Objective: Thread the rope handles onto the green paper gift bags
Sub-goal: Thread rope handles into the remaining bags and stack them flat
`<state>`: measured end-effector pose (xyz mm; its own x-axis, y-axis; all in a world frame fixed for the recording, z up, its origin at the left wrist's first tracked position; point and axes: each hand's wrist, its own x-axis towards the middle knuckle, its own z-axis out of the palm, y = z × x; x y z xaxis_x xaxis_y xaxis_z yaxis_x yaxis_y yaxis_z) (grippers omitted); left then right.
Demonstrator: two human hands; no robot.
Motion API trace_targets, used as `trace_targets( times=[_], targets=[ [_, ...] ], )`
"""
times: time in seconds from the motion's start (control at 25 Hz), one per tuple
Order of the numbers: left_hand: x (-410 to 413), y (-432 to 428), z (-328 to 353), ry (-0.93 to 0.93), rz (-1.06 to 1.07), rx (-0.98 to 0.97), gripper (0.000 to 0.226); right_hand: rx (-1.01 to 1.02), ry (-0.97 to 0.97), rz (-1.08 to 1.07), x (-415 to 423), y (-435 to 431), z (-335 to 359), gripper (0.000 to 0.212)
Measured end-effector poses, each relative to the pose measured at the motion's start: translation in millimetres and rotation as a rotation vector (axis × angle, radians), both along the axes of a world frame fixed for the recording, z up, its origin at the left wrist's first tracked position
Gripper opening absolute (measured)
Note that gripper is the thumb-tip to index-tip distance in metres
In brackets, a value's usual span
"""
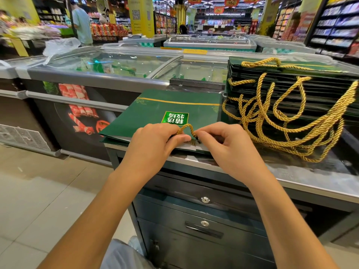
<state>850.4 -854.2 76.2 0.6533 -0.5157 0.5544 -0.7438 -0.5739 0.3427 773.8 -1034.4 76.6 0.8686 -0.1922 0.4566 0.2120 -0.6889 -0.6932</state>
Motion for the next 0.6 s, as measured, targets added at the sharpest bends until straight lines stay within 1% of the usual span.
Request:
trace_targets(
  times=[0.08, 0.12, 0.24, 0.32, 0.36, 0.44, 0.48, 0.56, 0.6],
  targets=[
    [0.3, -1.1, 3.1, -0.004, 0.020, 0.015, 0.059, -0.004, 0.011, 0.021, -4.9, -2.0, 0.6, 0.023],
    [1.0, -1.8, 4.7, -0.002, 0.028, 0.023, 0.058, -0.017, 0.013, 0.028, -5.9, -2.8, 0.5, 0.026],
    [0.9, -3.2, 7.9, 0.009, 0.036, 0.036, 0.043, -0.046, -0.003, 0.043, -4.8, -5.6, -0.5, 0.028],
    [-1.3, -2.8, 5.6, -0.010, 0.014, -0.037, 0.027, -0.037, -0.010, 0.061, -3.6, -7.7, -0.1, 0.025],
    [-4.2, -2.5, 3.4, -0.031, 0.016, -0.107, 0.025, -0.037, -0.009, 0.068, -3.3, -8.4, -0.1, 0.023],
    [-13.0, -2.7, -4.5, -0.084, 0.051, -0.290, 0.039, -0.037, -0.003, 0.068, -3.4, -9.0, -0.1, 0.023],
    [-17.4, -3.2, -9.6, -0.145, 0.069, -0.358, 0.038, -0.030, -0.002, 0.063, -3.6, -8.9, 0.1, 0.023],
    [-26.1, -6.1, -19.3, -0.269, 0.065, -0.363, 0.021, -0.008, -0.008, 0.059, -4.2, -8.8, 0.9, 0.023],
    [-28.2, -8.7, -24.1, -0.281, 0.048, -0.340, 0.013, -0.002, -0.011, 0.061, -4.8, -9.0, 1.5, 0.023]
  ],
)
